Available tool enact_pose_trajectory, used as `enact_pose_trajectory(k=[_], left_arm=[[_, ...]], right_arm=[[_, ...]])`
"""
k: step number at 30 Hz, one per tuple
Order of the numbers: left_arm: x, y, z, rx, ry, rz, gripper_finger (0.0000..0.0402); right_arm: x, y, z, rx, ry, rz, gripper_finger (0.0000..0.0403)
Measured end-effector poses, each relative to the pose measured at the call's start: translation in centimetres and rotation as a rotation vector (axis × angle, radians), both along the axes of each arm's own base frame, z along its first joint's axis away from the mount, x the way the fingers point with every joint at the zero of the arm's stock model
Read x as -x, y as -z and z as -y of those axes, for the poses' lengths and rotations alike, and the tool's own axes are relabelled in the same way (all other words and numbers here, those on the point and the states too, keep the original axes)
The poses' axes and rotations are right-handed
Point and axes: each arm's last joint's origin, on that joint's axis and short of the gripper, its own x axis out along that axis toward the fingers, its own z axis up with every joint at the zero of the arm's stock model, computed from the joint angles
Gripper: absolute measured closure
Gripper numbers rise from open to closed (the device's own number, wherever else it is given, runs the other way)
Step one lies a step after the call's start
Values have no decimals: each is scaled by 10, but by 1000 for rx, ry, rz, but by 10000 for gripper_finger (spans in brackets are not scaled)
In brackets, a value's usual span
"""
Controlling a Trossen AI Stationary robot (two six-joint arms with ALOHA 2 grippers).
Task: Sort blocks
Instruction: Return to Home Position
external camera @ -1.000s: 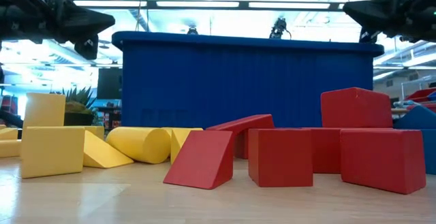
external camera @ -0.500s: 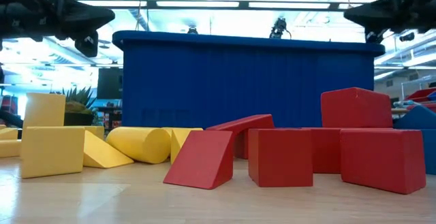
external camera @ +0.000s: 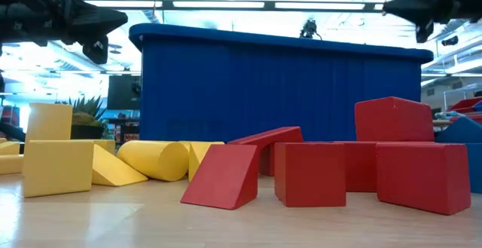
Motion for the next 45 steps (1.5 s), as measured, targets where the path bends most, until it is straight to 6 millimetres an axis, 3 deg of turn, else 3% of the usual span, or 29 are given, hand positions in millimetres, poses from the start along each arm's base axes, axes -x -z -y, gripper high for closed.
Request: enact_pose_trajectory(k=[6,10,12,23,32,39,45], left_arm=[[0,0,0,6,-11,0,379],[0,0,0,6,-11,-1,379],[0,0,0,5,-14,-3,379],[0,-2,0,8,-11,22,379],[3,-18,0,-5,13,86,379],[2,-9,1,-3,21,-9,379],[3,3,2,-10,64,10,379]], right_arm=[[4,14,5,-191,202,-127,402],[3,20,4,-285,150,-132,399],[0,22,1,-293,42,-143,399],[-18,43,3,-135,-65,-115,398],[-28,61,1,-89,-221,-15,401],[-31,79,1,-141,-212,-87,400],[-31,77,0,-100,-187,-74,401]])
